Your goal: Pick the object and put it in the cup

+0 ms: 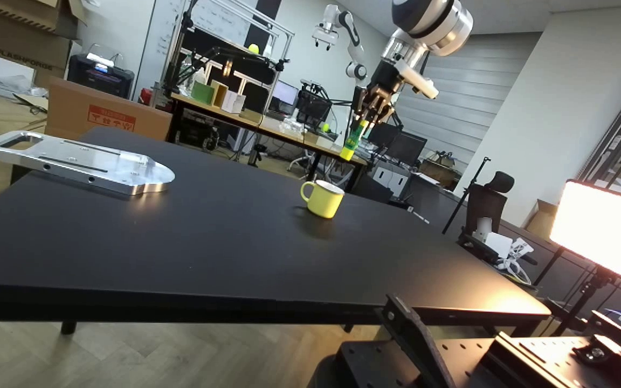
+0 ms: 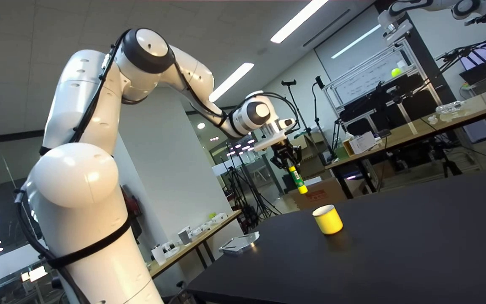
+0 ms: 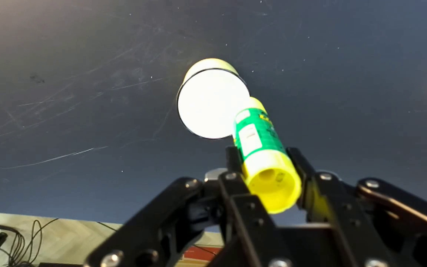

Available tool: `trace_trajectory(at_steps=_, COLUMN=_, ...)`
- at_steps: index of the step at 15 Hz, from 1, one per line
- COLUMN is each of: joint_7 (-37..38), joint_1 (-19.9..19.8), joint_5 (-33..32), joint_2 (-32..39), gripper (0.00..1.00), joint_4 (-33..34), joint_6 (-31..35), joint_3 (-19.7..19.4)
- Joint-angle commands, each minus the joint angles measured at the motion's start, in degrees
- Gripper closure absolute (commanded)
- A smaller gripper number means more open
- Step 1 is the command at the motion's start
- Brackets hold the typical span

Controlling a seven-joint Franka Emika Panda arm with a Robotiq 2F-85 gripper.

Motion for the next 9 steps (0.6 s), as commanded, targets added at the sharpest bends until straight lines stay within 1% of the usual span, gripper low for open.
trace_trajectory(at_steps=1, joint_7=-0.5, joint_1=-0.6, joint_5=-0.1, joint_2=1.2, gripper=0.91, joint_4=-3.3, joint_6=7.5, joint_3=0.4)
trace_trajectory(at_steps=2, joint_7=-0.2, joint_1=-0.5, joint_5=-0.4, joint_2=2.3, gripper=0.91, joint_4=-3.4, joint_6=9.8, joint_3=0.3)
trace_trajectory(at_steps=4, joint_7=0.0, joint_1=-0.7, joint_5=-0.5, joint_2=4.4, gripper=0.91, joint_4=-2.9, joint_6=12.3, joint_3=0.3)
trace_trajectory(at_steps=9, joint_7=0.6, joint_1=-0.5, joint_5=-1.7, joint_2=9.1, gripper=0.91, joint_4=-2.1, joint_6=15.8, joint_3=-0.4)
